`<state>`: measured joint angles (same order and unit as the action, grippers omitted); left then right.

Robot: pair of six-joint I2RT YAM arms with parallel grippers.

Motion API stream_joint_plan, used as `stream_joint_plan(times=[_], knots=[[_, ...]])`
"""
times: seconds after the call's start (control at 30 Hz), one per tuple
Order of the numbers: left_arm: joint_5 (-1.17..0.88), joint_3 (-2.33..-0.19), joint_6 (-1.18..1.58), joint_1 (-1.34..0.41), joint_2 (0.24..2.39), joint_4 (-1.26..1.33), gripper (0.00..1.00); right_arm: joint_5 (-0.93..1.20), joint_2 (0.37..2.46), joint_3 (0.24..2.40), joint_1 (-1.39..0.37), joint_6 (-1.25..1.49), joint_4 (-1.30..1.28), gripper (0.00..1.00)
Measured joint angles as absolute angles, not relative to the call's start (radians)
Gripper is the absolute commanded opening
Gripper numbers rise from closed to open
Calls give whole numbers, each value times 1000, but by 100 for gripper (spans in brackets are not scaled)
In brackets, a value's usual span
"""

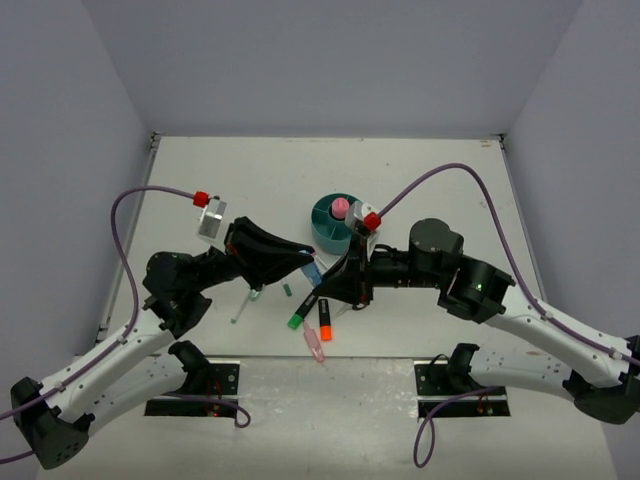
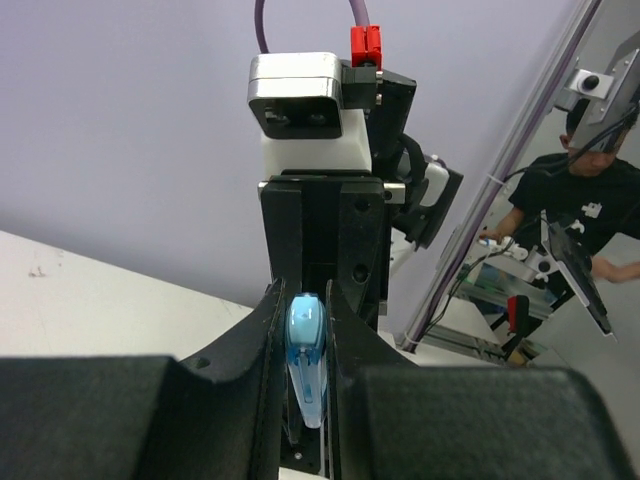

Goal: Sort the stationery into containers
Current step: Close the pen cap on the pen, then place the pen in the storage box.

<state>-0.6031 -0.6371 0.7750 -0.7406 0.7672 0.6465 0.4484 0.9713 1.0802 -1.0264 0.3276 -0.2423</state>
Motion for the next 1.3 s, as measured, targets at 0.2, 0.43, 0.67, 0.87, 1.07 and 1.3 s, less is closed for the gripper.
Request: stream_joint_plan(times=[0.2,0.43,0.67,0.87,1.07,1.3], knots=[[-523,-619,774,-738,760,711,0,470,1035,1196,-977,348,-325,0],[-468,-617,736,-732,754,610,0,505,1086,1178,-952,351,-321,36],[-361,-696,663,-759,815,279,0,445,1026,1102,-931,359,-225,99],[-176,-778,600,-760,886,122,0,202,855,963,-930,375,-302,99],[8,-839,565,-760,997,112,0,-77,677,872,-928,432,-466,99],[236,-847,557,-760,1186,192,0,-197,520,861,-928,491,-538,99]])
